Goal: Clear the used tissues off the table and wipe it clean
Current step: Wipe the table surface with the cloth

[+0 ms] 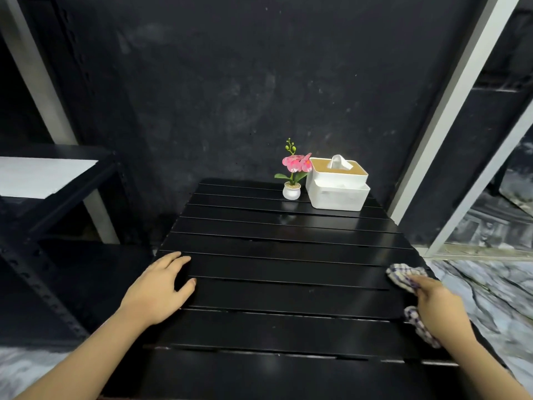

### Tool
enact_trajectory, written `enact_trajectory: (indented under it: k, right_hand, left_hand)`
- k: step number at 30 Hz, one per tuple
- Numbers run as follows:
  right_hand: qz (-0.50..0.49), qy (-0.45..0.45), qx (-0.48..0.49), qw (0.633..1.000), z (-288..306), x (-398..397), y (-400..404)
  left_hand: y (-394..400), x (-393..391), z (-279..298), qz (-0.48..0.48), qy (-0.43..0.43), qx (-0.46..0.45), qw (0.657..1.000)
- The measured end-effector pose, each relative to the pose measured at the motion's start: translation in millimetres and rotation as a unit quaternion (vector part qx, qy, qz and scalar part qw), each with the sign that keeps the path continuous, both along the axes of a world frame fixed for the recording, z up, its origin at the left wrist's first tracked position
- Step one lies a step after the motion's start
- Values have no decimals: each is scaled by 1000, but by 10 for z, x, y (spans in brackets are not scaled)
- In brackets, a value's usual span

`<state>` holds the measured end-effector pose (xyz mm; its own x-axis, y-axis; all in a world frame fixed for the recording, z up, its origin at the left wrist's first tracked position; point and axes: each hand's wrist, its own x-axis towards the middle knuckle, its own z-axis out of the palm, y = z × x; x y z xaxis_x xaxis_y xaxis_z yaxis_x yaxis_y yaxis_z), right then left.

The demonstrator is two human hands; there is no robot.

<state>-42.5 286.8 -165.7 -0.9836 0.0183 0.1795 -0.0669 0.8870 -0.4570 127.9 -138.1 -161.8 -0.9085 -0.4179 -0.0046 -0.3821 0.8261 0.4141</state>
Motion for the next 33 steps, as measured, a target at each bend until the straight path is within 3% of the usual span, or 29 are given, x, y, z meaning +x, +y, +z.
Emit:
enact_trajectory:
  k: [8, 21, 33]
  right_hand:
    - [-11, -8, -5, 1000, 39, -331, -555]
    - [243, -23, -2, 970, -111, 162, -2282]
    - [354, -46, -11, 934, -16, 1018, -2655]
  left_hand:
    - [-40, -92, -77, 0, 17, -14, 1000]
    - [-22, -81, -86, 4, 30, -22, 999]
    - [-29, -57, -70, 3, 9, -29, 1000]
